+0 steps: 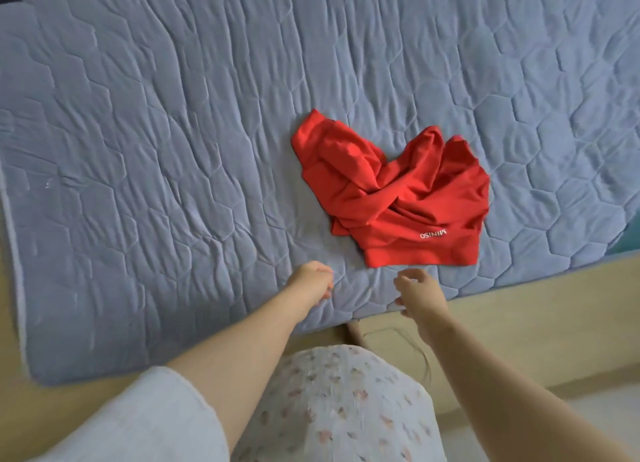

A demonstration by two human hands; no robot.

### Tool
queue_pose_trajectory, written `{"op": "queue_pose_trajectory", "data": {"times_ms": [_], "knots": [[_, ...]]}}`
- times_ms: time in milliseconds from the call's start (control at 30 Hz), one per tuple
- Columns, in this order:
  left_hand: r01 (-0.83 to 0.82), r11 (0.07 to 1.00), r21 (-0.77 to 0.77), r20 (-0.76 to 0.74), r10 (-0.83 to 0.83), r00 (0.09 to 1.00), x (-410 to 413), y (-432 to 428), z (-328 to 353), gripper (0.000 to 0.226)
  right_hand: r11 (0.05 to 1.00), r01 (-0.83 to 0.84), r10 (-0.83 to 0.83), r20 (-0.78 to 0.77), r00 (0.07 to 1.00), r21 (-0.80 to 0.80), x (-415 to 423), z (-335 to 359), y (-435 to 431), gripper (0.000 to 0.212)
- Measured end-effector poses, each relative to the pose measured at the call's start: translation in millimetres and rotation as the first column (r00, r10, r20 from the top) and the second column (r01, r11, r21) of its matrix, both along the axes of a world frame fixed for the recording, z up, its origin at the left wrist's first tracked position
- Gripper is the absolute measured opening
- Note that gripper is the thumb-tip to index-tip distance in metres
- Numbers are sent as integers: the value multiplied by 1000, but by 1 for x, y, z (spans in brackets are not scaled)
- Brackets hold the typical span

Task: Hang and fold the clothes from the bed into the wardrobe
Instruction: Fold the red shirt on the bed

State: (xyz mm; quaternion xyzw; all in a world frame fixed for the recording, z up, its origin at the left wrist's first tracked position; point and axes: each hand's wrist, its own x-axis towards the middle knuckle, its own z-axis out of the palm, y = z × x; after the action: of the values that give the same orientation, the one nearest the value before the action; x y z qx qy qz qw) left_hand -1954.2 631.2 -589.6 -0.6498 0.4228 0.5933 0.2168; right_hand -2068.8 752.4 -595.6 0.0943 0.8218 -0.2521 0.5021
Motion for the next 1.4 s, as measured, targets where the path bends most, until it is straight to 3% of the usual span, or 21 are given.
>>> {"op": "queue_pose_trajectory", "data": {"times_ms": [100, 167, 267, 333, 400, 500, 600, 700, 900, 1000, 1167, 1300, 1400], "knots": [[-128, 991, 48, 26, 127, 992, -38, 16, -28, 17, 997, 50, -46, -57, 997, 52, -36, -29, 13, 17], [-192, 980, 48, 22, 191, 981, -60, 25, -45, 9, 995, 69, -57, -164, 985, 72, -60, -46, 20, 36], [-251, 966, 60, 21, 250, 968, -83, 33, -69, 17, 983, 134, -90, -310, 946, 125, -92, -65, 28, 57], [-277, 957, 87, 21, 276, 961, -92, 35, -83, 37, 976, 115, -54, -302, 952, 187, -107, -78, 34, 69], [-252, 966, 55, 23, 251, 968, -95, 33, -91, 41, 970, 76, -16, -252, 967, 230, -115, -90, 38, 72], [-250, 968, 20, -12, 250, 968, -87, 25, -93, 30, 975, 54, -9, -204, 979, 216, -115, -97, 38, 57], [-292, 956, -8, -65, 291, 955, -67, 16, -83, 17, 977, 46, 3, -229, 974, 210, -105, -88, 31, 27], [-300, 951, -73, -71, 295, 953, -40, 2, -65, 16, 987, 4, 30, -210, 977, 158, -84, -70, 14, 7], [-344, 925, -161, -140, 324, 936, 22, -40, -8, 22, 987, -151, 160, -172, 972, 62, -15, -18, -22, 1], [-278, 940, -196, -134, 255, 958, 64, -61, 32, 17, 994, -102, 97, -139, 986, -34, 22, 20, -33, 24], [-301, 922, -244, -185, 261, 948, 126, -93, 105, 19, 981, -33, 10, -121, 993, -191, 78, 96, -51, 36], [-289, 871, -397, -216, 217, 952, 153, -109, 162, 16, 956, -87, -11, -328, 945, -281, 104, 154, -75, 18], [-469, 787, -400, -322, 358, 876, 165, -122, 205, 11, 910, -76, -57, -304, 951, -407, 106, 191, -96, 11]]}}
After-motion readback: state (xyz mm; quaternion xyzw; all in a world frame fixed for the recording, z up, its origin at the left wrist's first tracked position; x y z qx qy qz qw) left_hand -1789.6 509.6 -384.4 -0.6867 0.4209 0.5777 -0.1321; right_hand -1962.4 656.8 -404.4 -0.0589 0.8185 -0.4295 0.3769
